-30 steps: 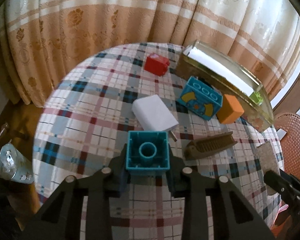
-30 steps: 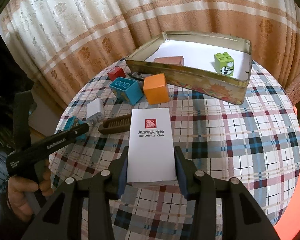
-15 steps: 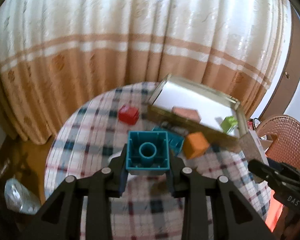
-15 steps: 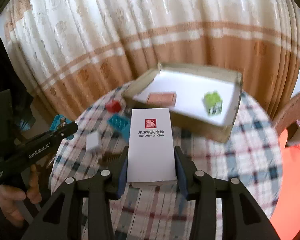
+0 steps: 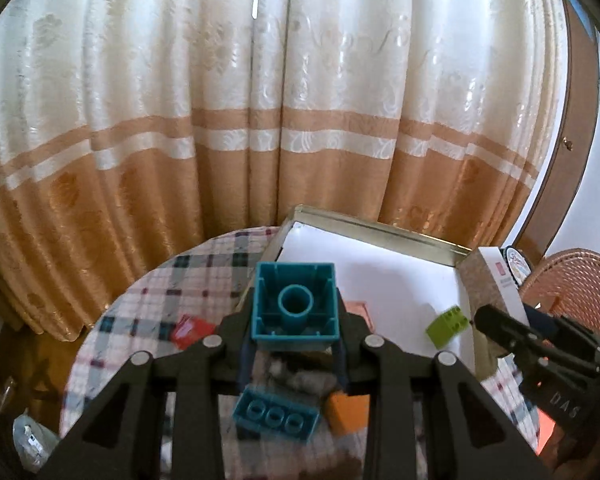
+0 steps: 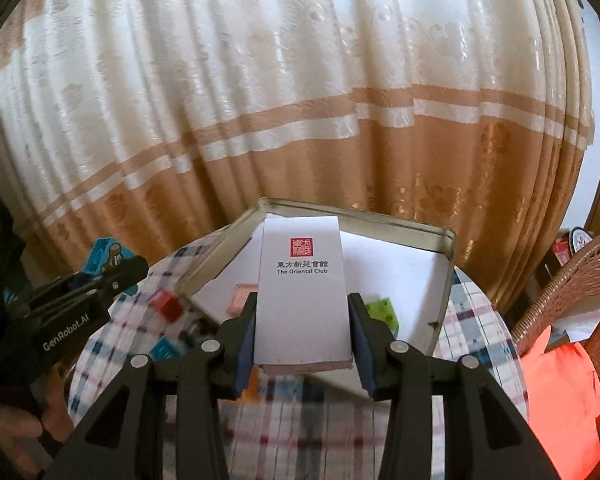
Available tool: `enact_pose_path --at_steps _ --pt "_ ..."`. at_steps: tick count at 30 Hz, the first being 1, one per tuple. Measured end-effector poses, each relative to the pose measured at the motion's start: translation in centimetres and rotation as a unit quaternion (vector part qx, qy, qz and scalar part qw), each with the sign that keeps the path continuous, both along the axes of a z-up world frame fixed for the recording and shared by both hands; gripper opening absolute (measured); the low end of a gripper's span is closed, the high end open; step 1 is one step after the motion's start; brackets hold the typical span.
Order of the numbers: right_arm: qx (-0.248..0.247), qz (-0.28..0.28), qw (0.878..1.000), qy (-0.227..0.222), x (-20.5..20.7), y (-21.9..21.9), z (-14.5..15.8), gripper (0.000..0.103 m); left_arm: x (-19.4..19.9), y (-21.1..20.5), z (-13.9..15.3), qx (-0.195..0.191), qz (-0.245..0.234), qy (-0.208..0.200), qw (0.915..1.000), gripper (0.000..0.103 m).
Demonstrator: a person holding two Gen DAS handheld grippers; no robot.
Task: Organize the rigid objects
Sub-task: 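Carry the card box and teal block over the tin tray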
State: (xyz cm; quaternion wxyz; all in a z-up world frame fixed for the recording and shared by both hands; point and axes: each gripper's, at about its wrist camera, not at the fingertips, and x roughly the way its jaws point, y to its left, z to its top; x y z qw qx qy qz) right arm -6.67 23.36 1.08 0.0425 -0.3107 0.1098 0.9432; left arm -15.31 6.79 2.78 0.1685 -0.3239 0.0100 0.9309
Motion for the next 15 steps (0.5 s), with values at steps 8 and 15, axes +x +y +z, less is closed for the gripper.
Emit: enact_pose_path --at_steps 8,15 --pt "-0.003 -0.020 1.000 -0.013 -4.8 1.6 -1.7 0.045 -4.8 3.4 -2.5 -0.010 0.002 -0.026 0.9996 0.031" --pt "-0.011 -0.039 0.999 -0.033 -8.1 2.9 -3.7 0.045 -7.6 5.1 -4.6 -0.014 0.011 -0.060 0.9981 0.031"
